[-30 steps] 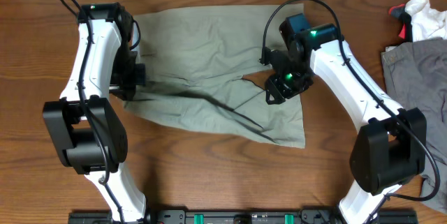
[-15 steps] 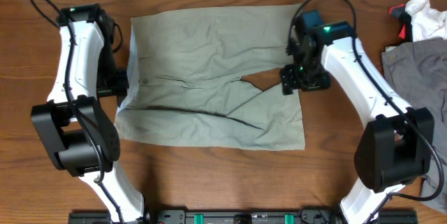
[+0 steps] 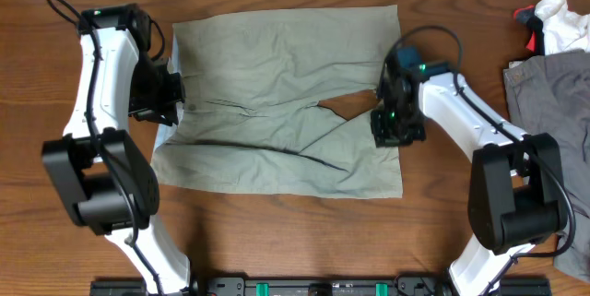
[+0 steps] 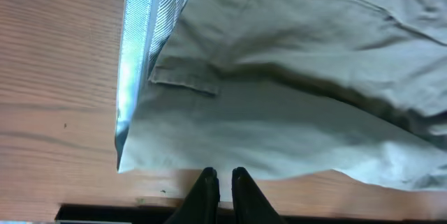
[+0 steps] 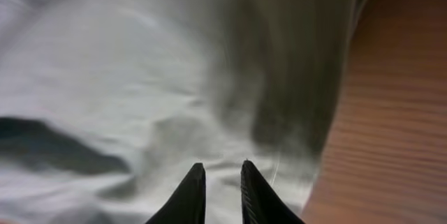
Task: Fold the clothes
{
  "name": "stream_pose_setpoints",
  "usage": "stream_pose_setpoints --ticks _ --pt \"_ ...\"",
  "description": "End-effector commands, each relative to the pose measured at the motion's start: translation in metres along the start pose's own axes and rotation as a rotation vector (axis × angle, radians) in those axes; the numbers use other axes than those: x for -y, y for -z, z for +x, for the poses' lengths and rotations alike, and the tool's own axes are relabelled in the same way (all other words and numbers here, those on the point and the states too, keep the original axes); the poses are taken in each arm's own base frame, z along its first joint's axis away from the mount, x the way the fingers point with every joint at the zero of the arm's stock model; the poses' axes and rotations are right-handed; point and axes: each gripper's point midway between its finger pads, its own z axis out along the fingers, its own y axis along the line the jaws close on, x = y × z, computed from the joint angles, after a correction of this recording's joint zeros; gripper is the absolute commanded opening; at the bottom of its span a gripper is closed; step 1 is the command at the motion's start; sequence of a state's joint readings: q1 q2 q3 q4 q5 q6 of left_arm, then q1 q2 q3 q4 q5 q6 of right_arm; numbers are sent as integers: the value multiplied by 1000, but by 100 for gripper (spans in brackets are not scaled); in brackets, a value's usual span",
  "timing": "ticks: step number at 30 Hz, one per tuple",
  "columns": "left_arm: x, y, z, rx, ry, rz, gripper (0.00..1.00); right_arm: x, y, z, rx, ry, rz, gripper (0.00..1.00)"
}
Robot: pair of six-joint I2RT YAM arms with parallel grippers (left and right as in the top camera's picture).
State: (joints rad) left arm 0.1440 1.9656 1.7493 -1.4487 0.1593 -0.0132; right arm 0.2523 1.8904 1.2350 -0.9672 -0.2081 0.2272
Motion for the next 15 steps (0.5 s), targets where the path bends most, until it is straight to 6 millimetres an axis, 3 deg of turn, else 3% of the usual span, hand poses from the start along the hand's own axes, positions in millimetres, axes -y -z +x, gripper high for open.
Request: stream_pose_setpoints --ticks 1,3,6,8,12,15 --pt "7 54 16 172 -37 36 11 12 -12 3 2 -95 -3 16" --pt "9 78 27 259 -46 42 12 28 -19 2 27 -150 52 15" --pt "10 117 51 410 -57 45 17 77 -21 8 56 -314 241 13" --pt "11 138 67 490 -55 53 28 103 -17 16 52 -400 330 11" --pt "11 163 94 600 -46 68 42 133 -10 23 39 -508 356 9" --pt "11 169 104 622 -40 70 48 143 -8 23 30 -542 316 9"
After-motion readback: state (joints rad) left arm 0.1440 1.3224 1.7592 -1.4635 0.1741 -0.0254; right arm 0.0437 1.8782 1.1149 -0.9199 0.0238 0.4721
